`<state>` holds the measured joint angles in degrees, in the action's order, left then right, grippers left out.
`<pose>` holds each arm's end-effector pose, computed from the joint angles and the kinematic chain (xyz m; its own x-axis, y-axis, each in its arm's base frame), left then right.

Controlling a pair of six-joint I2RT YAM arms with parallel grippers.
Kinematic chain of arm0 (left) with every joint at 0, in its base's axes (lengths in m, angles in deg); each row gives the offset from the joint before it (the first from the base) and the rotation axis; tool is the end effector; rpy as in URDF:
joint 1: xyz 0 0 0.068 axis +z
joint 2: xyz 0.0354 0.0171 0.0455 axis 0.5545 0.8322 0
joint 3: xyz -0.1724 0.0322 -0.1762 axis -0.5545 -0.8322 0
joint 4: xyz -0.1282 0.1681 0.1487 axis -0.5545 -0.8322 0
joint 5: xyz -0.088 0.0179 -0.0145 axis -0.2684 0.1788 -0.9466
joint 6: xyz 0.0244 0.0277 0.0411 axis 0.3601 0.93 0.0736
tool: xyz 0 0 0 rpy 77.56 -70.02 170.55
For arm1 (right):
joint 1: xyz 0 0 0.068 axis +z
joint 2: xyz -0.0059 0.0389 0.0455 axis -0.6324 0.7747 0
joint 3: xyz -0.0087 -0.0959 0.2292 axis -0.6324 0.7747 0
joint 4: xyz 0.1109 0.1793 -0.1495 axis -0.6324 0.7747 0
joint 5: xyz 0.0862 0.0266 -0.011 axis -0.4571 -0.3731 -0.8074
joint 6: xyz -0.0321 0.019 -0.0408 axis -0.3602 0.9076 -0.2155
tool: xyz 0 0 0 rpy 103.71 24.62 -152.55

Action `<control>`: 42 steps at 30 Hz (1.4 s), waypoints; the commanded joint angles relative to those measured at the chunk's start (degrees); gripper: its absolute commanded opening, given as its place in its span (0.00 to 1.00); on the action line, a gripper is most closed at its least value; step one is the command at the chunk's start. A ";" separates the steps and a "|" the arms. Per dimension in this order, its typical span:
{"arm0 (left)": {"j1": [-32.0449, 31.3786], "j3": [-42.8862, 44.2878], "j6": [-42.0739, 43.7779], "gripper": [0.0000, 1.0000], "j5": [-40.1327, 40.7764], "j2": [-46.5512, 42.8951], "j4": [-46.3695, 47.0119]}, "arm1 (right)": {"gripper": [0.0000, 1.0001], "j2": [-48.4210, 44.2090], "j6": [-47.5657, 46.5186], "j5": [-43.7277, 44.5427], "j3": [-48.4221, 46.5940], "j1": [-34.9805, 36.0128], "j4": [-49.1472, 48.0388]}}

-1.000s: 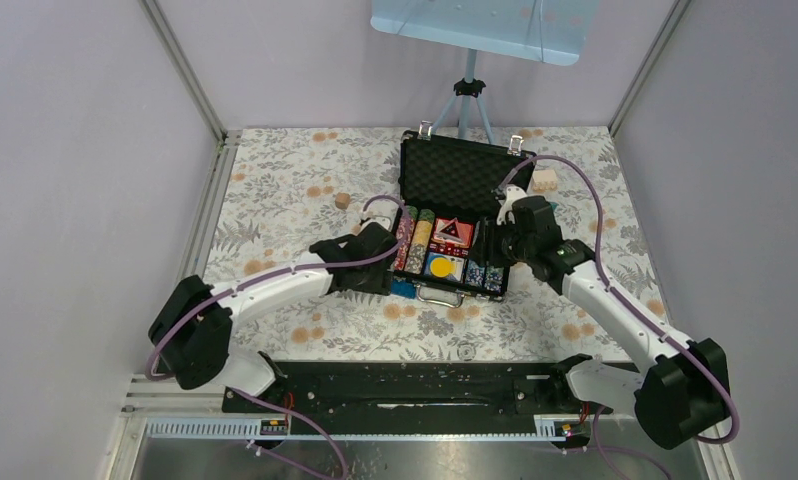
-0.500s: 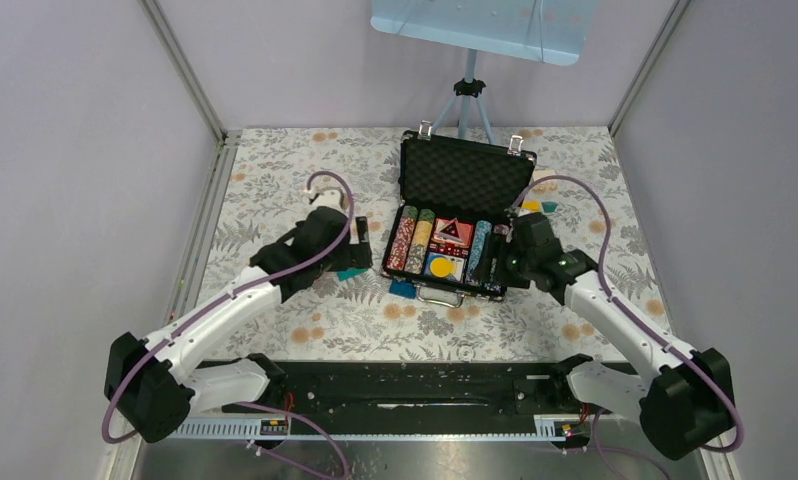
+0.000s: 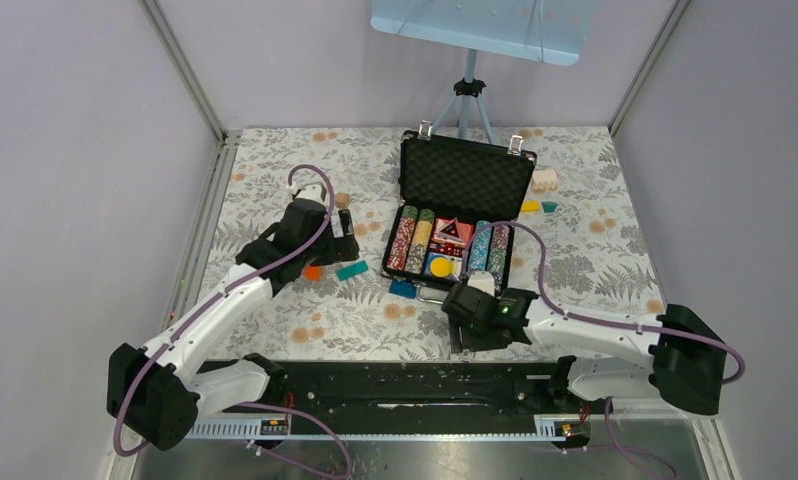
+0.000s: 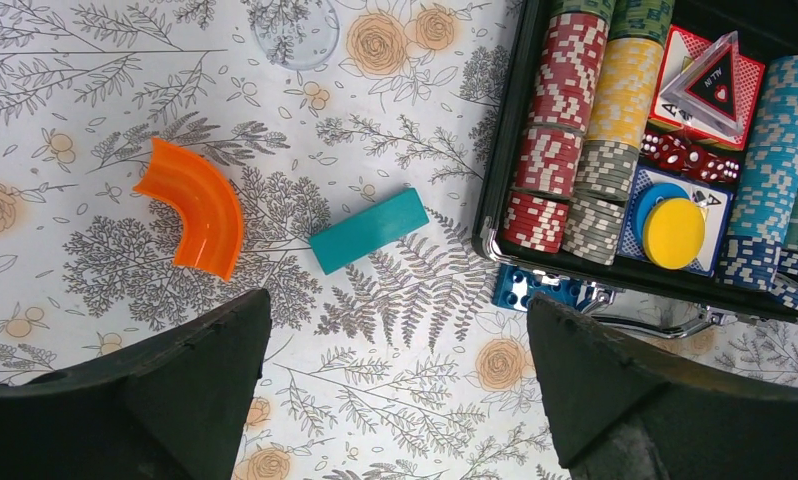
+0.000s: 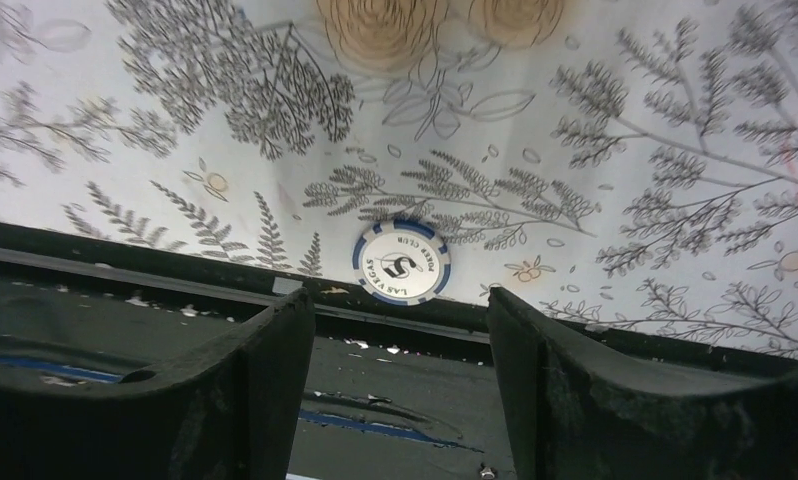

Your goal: Pack up texas hold em set

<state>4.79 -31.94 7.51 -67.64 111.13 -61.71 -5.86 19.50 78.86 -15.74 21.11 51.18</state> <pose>0.2160 -0.1124 0.2521 -0.7110 -0.1781 -0.6803 0.0189 0.9622 -0.2716 0.1125 0.1839 0.1678 -0.9172 -0.0870 -0.3887 -0.1803 0.9609 0.2103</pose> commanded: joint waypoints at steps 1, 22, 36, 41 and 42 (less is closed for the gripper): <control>0.94 0.75 2.41 0.99 -2.16 -2.44 0.98 | 0.71 2.75 7.79 7.15 -1.52 4.57 2.05; 1.03 -0.11 3.01 0.99 -3.41 -5.48 1.15 | 0.62 12.84 8.72 7.96 -2.93 7.42 0.11; 1.14 -0.21 3.30 0.99 -3.71 -5.61 1.17 | 0.56 15.63 9.13 7.47 -3.77 7.87 2.17; 1.26 -0.21 3.32 0.99 -4.13 -5.52 1.24 | 0.54 15.52 9.50 7.07 -2.65 7.87 2.41; 1.24 -0.21 3.32 0.99 -4.18 -5.42 1.32 | 0.53 15.74 9.39 6.99 -2.66 7.87 2.48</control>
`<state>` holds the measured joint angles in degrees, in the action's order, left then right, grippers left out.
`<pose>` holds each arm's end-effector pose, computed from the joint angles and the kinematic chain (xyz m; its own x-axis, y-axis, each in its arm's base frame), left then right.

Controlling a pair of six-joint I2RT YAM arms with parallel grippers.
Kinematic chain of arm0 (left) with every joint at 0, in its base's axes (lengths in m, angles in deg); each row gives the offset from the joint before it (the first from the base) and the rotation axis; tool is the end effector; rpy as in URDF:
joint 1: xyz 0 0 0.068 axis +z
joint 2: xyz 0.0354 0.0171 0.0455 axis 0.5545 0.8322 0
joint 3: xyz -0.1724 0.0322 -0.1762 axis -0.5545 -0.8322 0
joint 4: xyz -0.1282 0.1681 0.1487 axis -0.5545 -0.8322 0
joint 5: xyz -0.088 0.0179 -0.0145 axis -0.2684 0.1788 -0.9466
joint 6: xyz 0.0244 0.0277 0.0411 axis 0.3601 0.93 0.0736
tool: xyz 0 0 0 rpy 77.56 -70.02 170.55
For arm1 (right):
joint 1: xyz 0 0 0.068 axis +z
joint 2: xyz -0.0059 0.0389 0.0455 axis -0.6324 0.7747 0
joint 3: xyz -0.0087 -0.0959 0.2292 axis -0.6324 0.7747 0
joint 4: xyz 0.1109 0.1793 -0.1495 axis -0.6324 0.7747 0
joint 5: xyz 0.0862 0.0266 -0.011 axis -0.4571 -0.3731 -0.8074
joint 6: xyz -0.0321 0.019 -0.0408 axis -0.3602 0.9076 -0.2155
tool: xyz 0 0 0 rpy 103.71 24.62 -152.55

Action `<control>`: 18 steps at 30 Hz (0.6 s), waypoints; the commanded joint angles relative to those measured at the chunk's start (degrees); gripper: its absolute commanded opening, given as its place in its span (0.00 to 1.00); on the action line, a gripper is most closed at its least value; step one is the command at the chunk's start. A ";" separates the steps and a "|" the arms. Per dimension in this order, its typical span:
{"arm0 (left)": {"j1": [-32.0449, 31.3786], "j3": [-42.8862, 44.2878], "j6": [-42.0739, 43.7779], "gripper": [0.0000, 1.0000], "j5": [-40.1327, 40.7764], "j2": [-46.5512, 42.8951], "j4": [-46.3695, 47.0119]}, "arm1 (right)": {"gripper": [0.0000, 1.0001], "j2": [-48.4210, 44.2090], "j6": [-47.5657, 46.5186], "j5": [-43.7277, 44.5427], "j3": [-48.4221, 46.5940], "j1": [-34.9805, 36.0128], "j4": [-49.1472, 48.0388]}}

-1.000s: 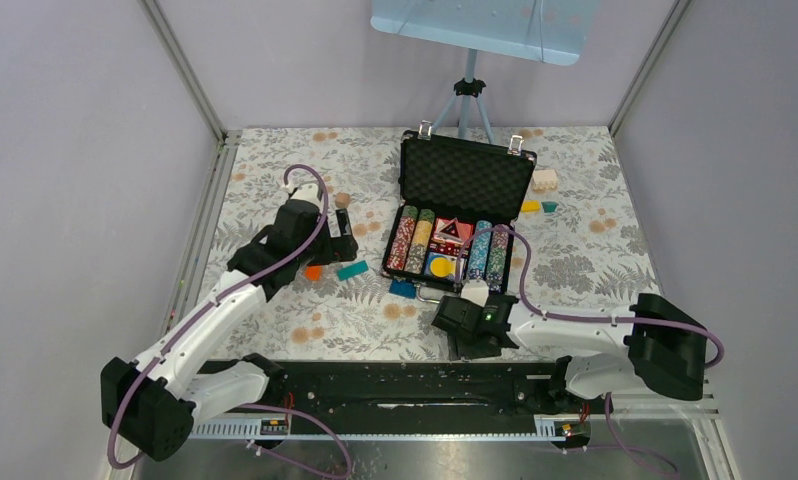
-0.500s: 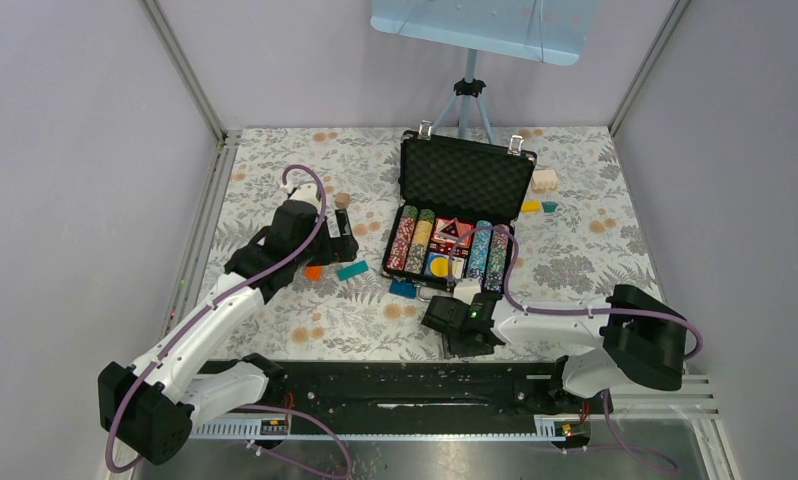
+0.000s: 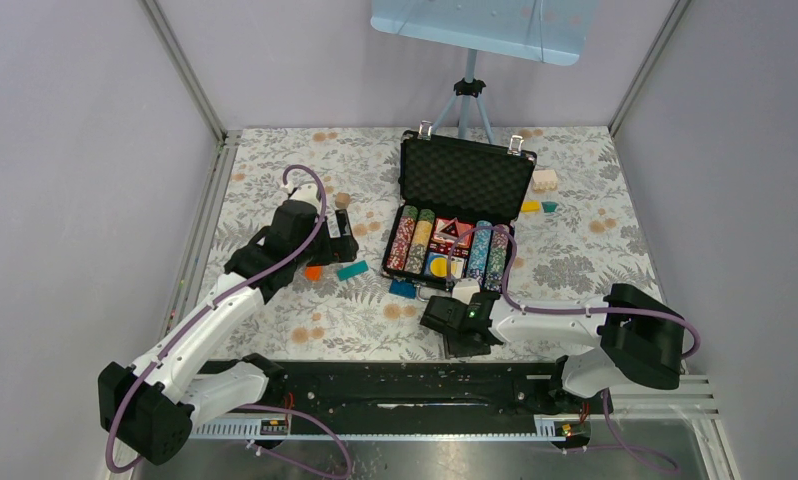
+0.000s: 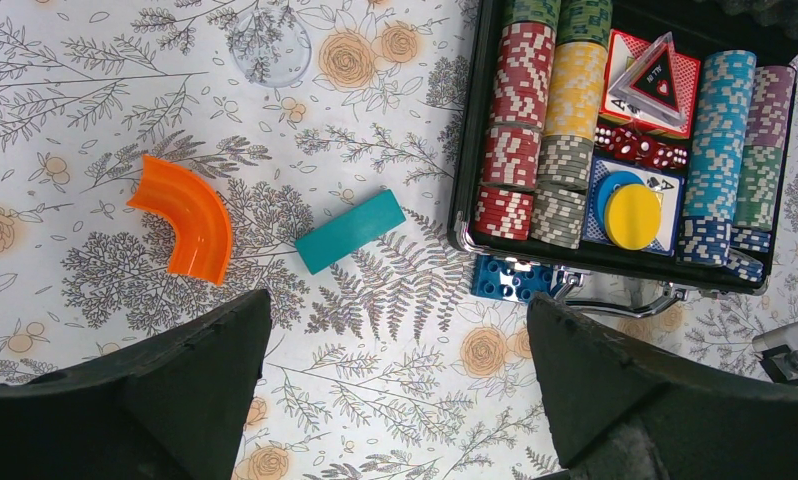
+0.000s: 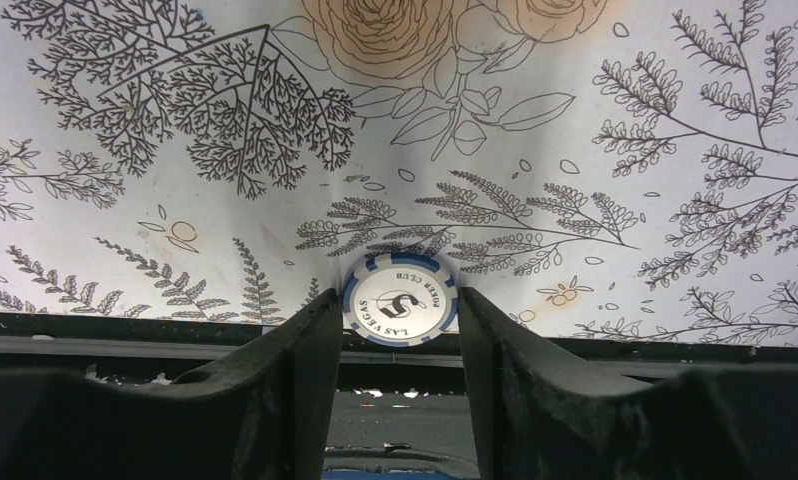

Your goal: Pack up texas hold em set

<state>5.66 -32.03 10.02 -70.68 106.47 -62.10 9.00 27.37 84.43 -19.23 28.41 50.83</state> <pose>0.2059 -0.1050 0.2686 -0.6798 -0.1649 -0.7146 0.0864 0.9496 -0.3013 0.0998 0.2154 0.1314 -0.9302 -0.1194 -0.3470 -0.1465 0.9878 0.0527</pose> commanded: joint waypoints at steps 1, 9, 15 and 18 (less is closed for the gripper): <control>0.33 -0.12 0.81 0.99 -1.20 -0.77 1.74 | 0.52 1.27 1.32 1.31 0.67 0.57 2.94; 0.57 -0.21 0.81 0.99 -1.55 -0.69 1.80 | 0.40 0.35 0.51 2.31 0.05 0.57 3.04; 0.60 -0.21 0.81 0.99 -1.65 -0.60 1.85 | 0.41 -2.68 -2.32 5.25 -2.11 0.57 2.37; 0.72 -0.18 0.81 0.99 -1.77 -0.60 1.85 | 0.41 -3.12 -4.16 6.57 -3.98 0.57 2.34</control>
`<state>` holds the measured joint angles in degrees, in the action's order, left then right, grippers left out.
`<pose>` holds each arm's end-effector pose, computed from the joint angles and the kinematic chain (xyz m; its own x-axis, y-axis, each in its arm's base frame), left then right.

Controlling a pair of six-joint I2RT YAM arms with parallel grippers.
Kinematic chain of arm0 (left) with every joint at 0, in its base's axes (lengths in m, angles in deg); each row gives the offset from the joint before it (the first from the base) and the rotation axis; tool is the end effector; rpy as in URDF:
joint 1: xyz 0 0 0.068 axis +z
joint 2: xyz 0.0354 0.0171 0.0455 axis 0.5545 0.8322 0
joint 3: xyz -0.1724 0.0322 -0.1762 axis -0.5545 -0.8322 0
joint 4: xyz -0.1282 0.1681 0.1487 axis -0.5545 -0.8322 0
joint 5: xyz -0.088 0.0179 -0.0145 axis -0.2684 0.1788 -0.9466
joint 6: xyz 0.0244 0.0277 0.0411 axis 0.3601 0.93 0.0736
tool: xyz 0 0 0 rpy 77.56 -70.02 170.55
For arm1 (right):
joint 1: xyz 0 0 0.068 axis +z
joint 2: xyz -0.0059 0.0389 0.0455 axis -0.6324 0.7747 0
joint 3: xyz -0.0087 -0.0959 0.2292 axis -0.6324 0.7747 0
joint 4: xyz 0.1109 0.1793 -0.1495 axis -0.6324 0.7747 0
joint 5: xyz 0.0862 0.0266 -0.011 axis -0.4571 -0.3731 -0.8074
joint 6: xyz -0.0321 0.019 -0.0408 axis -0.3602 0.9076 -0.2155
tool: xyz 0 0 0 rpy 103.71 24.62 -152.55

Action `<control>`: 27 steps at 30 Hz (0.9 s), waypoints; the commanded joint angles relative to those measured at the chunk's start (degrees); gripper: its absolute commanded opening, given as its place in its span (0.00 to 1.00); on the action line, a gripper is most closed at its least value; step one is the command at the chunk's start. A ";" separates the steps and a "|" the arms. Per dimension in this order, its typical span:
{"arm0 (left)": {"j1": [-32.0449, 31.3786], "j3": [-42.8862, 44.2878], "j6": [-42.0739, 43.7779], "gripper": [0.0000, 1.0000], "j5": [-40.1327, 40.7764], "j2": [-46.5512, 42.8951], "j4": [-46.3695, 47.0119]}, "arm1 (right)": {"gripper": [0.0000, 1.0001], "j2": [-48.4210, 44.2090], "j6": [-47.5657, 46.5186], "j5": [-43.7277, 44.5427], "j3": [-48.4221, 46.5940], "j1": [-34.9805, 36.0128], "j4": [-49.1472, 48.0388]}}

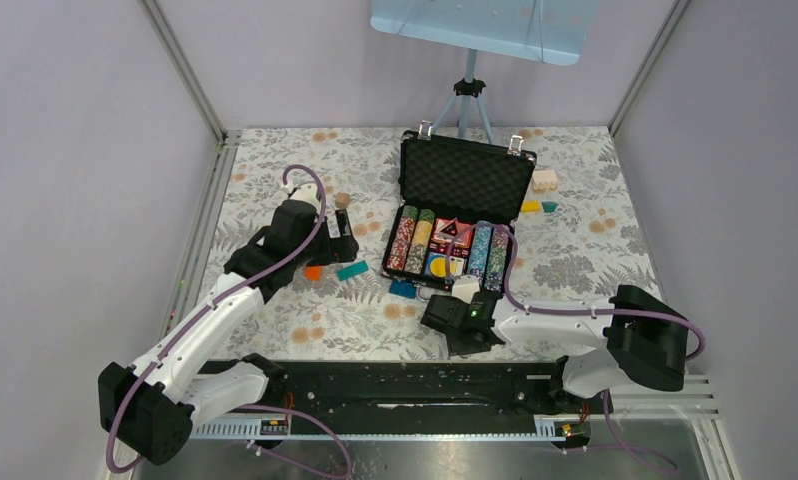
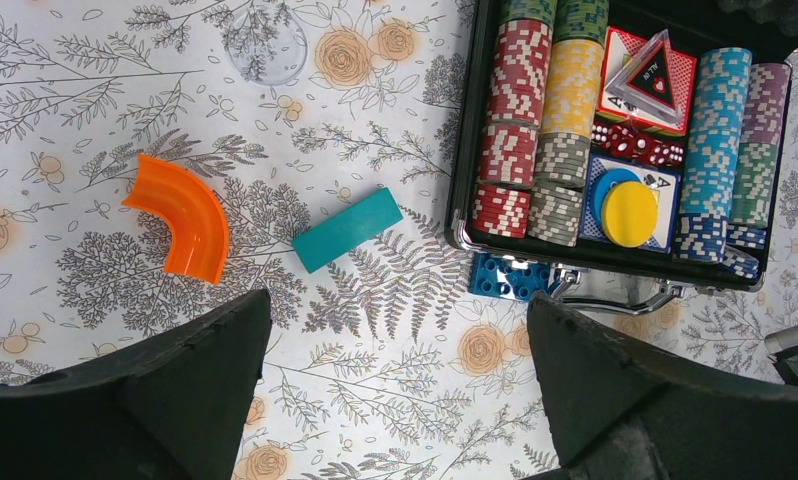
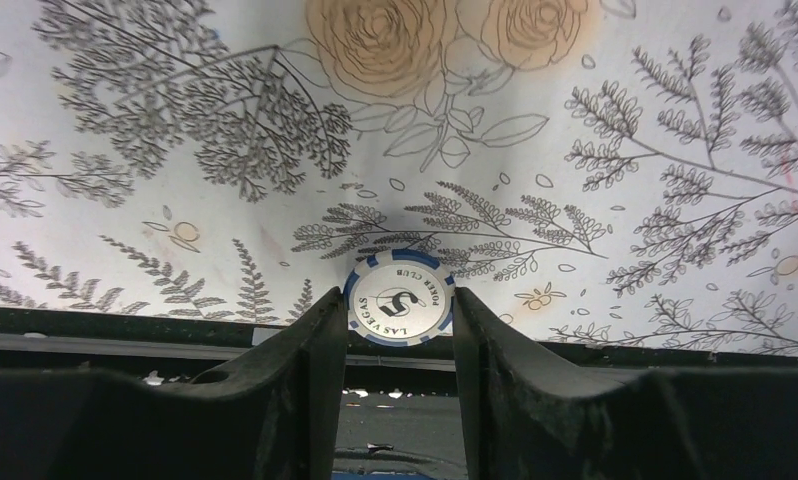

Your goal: Pack up texas hold em set

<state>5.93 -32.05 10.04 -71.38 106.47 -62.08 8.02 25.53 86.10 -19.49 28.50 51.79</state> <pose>0.2062 -0.1045 0.2684 -0.6832 -0.1662 -0.7111 0.0900 0.9471 -0.3079 0.0999 0.2140 0.1361 -0.9157 -0.1486 -0.3734 -0.1722 0.9846 0.0305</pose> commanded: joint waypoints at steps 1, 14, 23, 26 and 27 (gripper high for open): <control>0.45 -0.18 0.79 0.99 -1.04 -0.60 1.78 | 0.41 -2.18 -2.85 5.24 -4.19 0.55 1.44; 1.53 -0.97 -2.33 0.98 -12.11 0.78 5.09 | 0.41 -4.52 -12.68 8.24 -7.48 -0.68 -0.03; 3.86 -9.26 -19.25 0.85 -37.44 4.69 27.31 | 0.42 -9.98 -25.53 5.79 -8.39 -6.55 -2.31; 3.69 -12.29 -27.53 0.79 -43.27 8.50 38.38 | 0.41 -10.58 -29.72 4.56 -9.71 -9.42 -2.30; 3.56 -12.90 -29.28 0.78 -44.92 9.63 41.32 | 0.41 -10.76 -30.88 4.16 -10.25 -9.91 -2.33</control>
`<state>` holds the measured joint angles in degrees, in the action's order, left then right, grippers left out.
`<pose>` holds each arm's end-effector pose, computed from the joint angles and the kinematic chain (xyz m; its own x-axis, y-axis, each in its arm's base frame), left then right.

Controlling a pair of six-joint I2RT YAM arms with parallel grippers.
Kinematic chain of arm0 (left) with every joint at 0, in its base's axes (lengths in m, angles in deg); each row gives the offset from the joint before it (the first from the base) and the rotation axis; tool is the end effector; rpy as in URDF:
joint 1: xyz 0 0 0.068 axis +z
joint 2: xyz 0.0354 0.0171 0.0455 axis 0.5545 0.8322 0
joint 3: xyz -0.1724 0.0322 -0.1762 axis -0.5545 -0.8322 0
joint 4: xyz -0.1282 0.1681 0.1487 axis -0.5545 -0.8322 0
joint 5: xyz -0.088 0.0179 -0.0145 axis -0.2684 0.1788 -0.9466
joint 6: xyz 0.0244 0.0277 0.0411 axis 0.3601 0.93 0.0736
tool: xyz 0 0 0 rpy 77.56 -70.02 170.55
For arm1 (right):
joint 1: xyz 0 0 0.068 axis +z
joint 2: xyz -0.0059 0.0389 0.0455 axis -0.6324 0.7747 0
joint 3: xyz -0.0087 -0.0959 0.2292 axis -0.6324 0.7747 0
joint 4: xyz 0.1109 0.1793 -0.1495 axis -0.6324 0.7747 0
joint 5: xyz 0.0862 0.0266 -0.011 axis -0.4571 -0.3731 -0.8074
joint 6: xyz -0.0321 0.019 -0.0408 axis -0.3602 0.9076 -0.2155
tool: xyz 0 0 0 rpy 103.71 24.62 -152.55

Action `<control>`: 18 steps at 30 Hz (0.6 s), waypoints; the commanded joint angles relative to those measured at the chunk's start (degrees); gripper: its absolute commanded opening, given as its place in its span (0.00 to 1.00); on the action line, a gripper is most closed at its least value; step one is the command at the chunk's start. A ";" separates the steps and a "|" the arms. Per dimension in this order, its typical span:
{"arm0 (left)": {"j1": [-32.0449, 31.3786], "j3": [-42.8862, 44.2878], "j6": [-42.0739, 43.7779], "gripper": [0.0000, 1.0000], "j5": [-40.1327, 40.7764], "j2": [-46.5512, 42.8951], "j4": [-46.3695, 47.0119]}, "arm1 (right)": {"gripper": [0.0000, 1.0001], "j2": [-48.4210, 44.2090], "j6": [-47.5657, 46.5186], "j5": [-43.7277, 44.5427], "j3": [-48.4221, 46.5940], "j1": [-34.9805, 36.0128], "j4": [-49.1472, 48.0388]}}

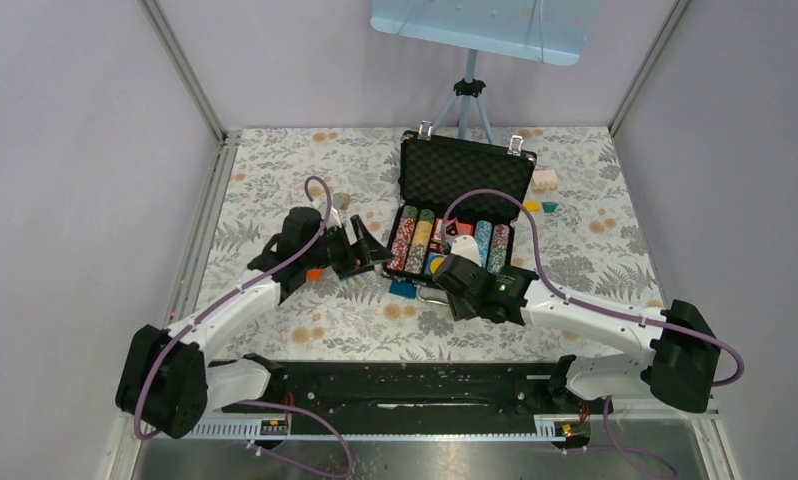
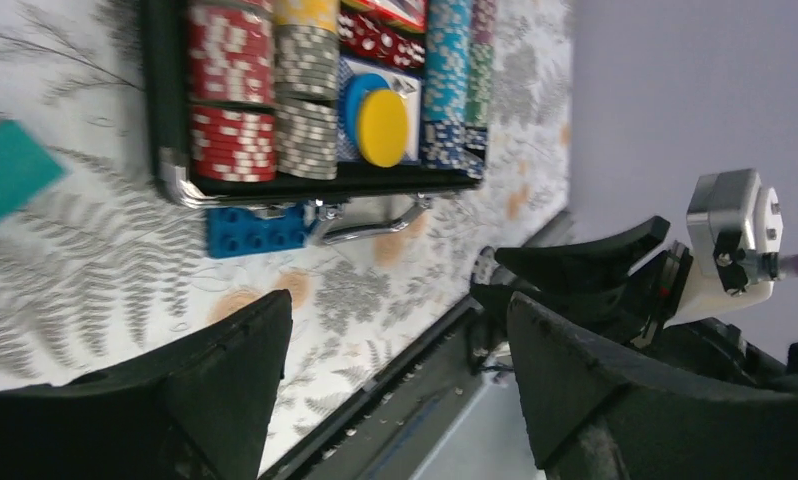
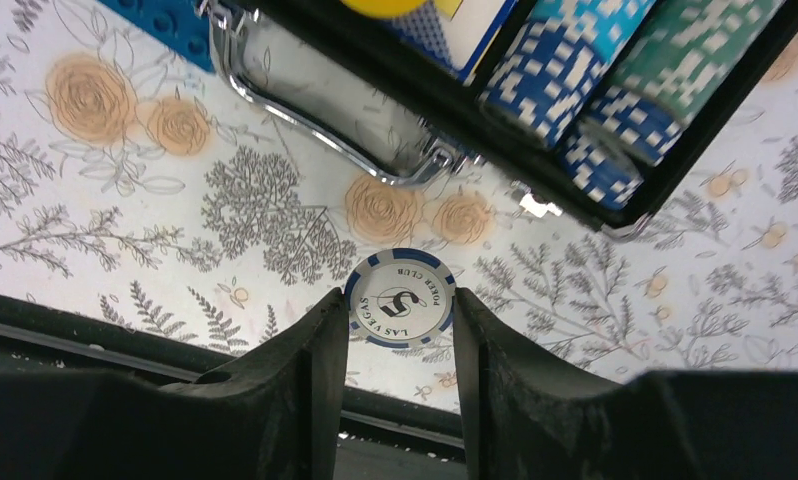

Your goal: Pack up texas hold em set

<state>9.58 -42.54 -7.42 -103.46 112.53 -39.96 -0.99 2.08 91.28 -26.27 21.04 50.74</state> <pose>0.2235 -0.1185 0.2195 -0.8588 -0.3120 -0.4064 0.1343 0.6284 -0.7662 0.1362 0.2092 0.2061 -0.7400 -0.2934 -0.6052 -0.3628 0.9318 -0.0082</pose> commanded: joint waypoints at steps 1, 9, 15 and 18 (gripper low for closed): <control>-0.26 -2.61 -13.30 0.77 -14.03 4.45 21.46 | 0.41 -1.86 -8.75 -1.39 -4.39 -2.72 -1.28; -5.27 -0.46 -17.93 0.73 -15.67 9.50 28.05 | 0.41 -0.74 -15.02 -3.53 -9.53 -3.57 -1.28; -8.89 -0.66 -21.13 0.72 -15.62 13.48 33.43 | 0.40 -0.48 -16.06 -4.29 -12.17 -3.76 -1.35; -9.70 -1.14 -22.44 0.72 -15.45 15.02 35.98 | 0.40 -0.89 -16.67 -4.37 -12.89 -3.76 -1.31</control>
<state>0.83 -44.88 -27.03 -117.47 126.27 -12.14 -1.40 -12.50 87.45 -36.22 17.70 49.93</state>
